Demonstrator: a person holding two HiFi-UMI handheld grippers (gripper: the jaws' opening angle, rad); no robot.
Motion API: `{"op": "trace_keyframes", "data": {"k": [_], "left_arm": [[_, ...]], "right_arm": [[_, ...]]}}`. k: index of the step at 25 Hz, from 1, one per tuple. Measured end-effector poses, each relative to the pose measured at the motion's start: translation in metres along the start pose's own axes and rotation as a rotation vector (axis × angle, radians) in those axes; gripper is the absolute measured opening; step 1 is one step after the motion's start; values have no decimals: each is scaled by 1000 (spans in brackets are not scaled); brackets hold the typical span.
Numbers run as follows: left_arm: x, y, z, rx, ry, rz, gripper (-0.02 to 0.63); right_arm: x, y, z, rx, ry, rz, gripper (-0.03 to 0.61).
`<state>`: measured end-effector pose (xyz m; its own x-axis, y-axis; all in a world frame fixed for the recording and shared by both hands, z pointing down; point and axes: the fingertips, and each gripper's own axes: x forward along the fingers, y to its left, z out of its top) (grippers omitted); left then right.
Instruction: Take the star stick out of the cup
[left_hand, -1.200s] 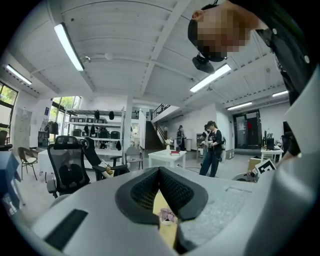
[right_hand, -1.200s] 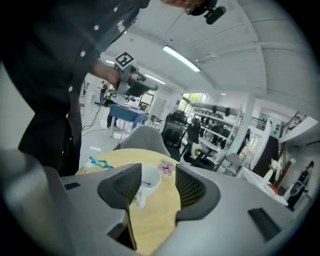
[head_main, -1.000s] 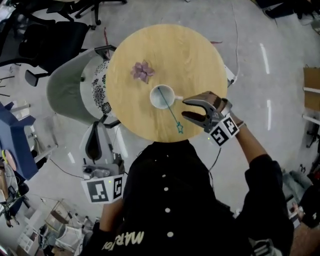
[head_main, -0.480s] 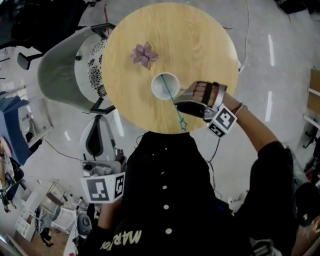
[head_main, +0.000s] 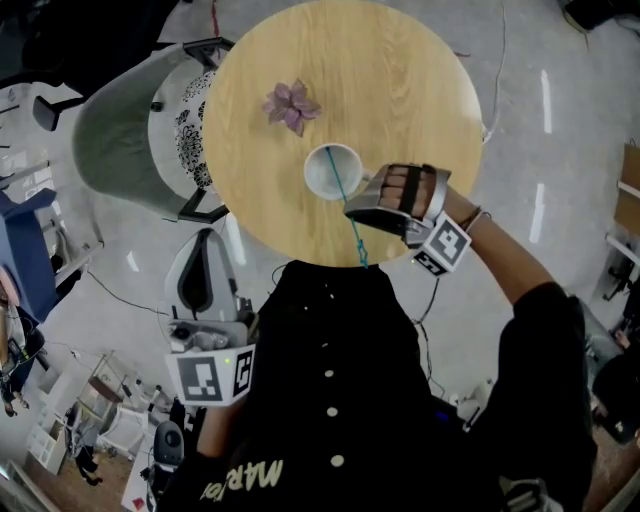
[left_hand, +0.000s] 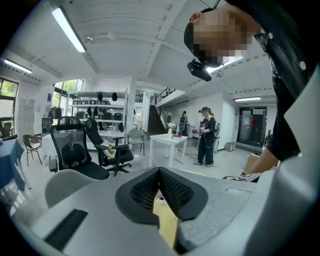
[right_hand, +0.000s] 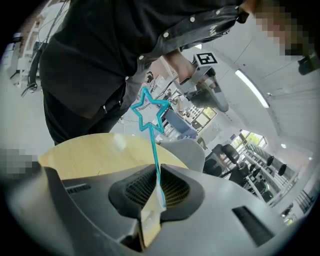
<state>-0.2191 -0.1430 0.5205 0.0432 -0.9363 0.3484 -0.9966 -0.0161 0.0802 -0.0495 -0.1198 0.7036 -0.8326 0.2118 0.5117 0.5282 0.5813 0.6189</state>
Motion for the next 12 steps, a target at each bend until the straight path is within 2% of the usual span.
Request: {"op": "trace_keyframes", "data": {"k": [5, 12], "left_arm": [[-1, -2, 6, 4, -13, -5, -3], [-10, -6, 25, 14, -47, -12, -3]], "right_arm": [[-1, -10, 12, 10, -27, -17, 17], [-13, -39, 40, 107, -48, -84, 20]]}}
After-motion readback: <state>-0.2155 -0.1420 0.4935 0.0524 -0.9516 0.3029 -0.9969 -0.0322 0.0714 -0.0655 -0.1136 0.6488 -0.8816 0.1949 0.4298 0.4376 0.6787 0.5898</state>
